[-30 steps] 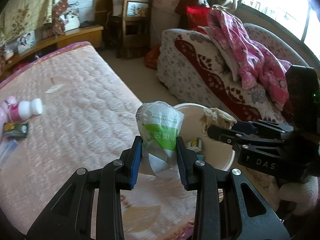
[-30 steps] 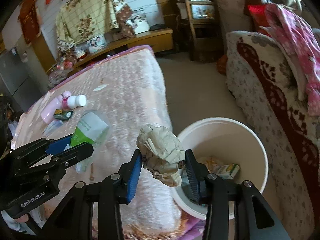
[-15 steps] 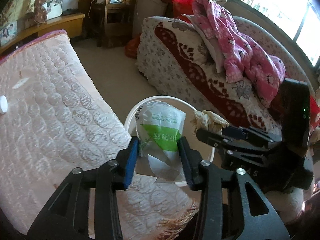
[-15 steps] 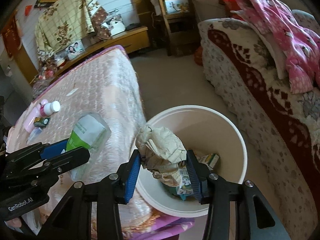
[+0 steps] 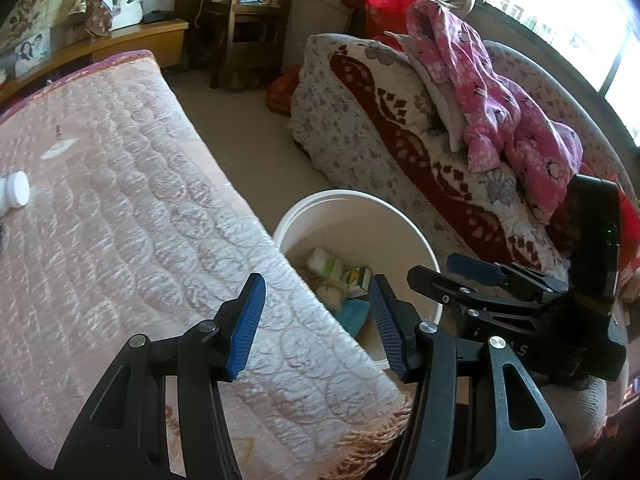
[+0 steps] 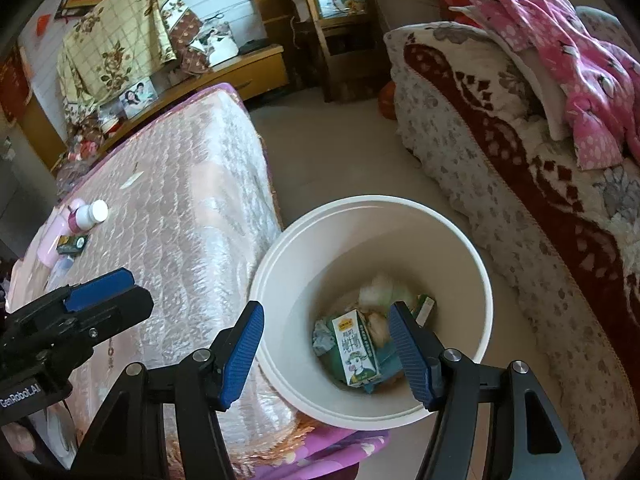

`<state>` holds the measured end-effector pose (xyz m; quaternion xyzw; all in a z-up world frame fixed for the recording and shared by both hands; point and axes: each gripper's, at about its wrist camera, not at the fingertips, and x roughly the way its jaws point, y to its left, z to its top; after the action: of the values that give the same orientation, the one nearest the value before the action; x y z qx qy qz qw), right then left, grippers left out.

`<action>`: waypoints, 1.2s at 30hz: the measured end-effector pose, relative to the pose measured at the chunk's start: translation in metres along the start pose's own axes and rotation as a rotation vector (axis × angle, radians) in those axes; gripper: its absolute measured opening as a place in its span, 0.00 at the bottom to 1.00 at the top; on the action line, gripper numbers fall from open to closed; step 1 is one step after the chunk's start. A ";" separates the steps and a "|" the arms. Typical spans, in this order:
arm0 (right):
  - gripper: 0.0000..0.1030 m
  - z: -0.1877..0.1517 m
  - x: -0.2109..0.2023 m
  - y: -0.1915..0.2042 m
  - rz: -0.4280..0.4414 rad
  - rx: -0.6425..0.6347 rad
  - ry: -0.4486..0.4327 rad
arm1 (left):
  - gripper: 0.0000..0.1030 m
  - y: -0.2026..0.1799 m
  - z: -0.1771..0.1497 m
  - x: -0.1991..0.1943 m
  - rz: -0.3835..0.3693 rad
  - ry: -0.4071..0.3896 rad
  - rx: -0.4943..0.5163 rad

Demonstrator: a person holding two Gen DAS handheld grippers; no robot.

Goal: Collect trash
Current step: 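Open both grippers over the bucket to drop the bag and cloth, then move both grippers back over the remaining trash on the bed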

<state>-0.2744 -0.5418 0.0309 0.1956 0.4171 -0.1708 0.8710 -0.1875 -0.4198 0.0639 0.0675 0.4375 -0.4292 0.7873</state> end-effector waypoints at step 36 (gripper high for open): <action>0.67 0.022 0.026 0.212 0.192 -0.347 0.039 | 0.51 0.241 -0.050 -0.116 0.403 -0.085 -0.233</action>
<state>-0.1471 -0.3730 0.0654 0.0846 0.4367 -0.0086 0.8956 -0.0708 -0.1742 0.0551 0.0439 0.4282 -0.2125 0.8772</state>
